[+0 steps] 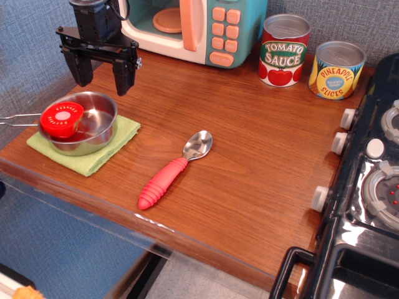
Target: Move the red spoon in front of the cans
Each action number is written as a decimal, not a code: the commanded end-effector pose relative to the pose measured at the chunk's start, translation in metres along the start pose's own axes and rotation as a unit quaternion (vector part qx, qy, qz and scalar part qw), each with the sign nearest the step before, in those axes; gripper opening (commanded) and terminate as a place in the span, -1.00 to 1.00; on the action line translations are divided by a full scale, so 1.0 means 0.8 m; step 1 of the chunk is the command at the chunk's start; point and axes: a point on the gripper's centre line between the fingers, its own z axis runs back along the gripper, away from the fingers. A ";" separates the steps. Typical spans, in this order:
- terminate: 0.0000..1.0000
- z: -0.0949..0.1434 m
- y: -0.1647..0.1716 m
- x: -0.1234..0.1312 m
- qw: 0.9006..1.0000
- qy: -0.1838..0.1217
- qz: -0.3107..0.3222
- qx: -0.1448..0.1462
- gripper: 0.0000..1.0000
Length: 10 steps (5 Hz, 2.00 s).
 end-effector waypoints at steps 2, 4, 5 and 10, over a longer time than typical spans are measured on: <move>-1.00 0.006 -0.031 -0.008 1.000 -0.011 -0.020 0.007 1.00; -1.00 0.016 -0.107 -0.047 0.996 -0.010 -0.087 0.001 1.00; -1.00 -0.037 -0.127 -0.059 0.997 0.041 -0.062 -0.024 1.00; -1.00 -0.088 -0.154 -0.080 0.990 -0.001 -0.136 -0.030 -1.00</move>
